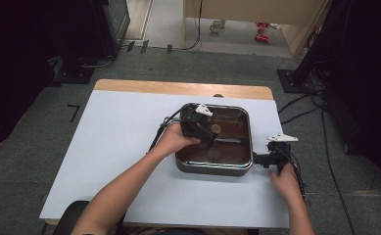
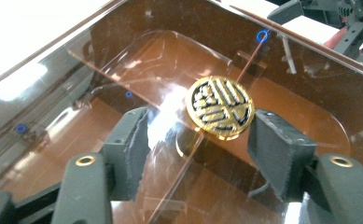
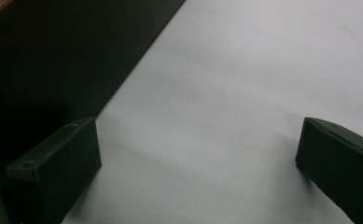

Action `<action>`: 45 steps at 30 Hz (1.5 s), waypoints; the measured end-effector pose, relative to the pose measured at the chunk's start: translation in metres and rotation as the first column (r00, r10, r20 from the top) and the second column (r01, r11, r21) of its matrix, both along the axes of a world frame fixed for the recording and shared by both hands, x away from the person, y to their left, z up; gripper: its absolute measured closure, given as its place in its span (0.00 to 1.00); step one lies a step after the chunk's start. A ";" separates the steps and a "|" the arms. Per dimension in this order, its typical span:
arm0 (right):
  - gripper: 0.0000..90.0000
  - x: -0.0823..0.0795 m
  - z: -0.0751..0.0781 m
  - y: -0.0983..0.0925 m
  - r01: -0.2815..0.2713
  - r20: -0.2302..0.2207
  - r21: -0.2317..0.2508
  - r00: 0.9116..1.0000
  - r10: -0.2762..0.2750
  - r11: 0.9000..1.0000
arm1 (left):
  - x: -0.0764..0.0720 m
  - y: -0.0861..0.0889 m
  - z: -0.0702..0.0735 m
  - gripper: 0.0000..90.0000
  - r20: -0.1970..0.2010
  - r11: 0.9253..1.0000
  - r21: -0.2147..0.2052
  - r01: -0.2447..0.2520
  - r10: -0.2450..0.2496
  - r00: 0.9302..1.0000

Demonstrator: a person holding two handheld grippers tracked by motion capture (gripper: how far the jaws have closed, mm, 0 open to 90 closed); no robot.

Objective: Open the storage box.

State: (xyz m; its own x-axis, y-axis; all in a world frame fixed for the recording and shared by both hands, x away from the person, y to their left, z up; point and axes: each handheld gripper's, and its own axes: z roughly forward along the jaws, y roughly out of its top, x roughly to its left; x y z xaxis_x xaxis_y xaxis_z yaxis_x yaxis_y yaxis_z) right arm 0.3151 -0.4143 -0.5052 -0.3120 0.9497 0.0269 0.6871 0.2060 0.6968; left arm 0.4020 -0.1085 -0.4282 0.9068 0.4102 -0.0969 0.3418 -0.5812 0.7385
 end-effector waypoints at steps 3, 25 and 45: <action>0.00 0.000 0.000 0.000 0.000 0.000 0.000 1.000 0.000 1.000 | -0.002 -0.001 0.000 0.57 -0.002 1.000 -0.007 0.021 -0.021 1.000; 0.00 0.000 0.000 0.000 -0.001 0.001 0.000 1.000 0.001 1.000 | -0.017 0.019 0.049 0.66 0.029 0.993 -0.116 0.010 -0.007 1.000; 0.00 0.000 0.000 -0.001 -0.001 0.000 0.004 1.000 0.001 1.000 | -0.032 0.120 0.103 0.66 0.069 0.984 -0.127 -0.123 0.133 0.989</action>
State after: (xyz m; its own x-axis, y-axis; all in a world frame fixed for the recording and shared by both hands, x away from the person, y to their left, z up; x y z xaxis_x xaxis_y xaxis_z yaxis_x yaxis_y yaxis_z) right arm 0.3155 -0.4148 -0.5053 -0.3134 0.9491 0.0306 0.6865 0.2042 0.6979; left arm 0.3698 0.0118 -0.3257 0.8542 0.5128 -0.0858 0.3472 -0.4398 0.8283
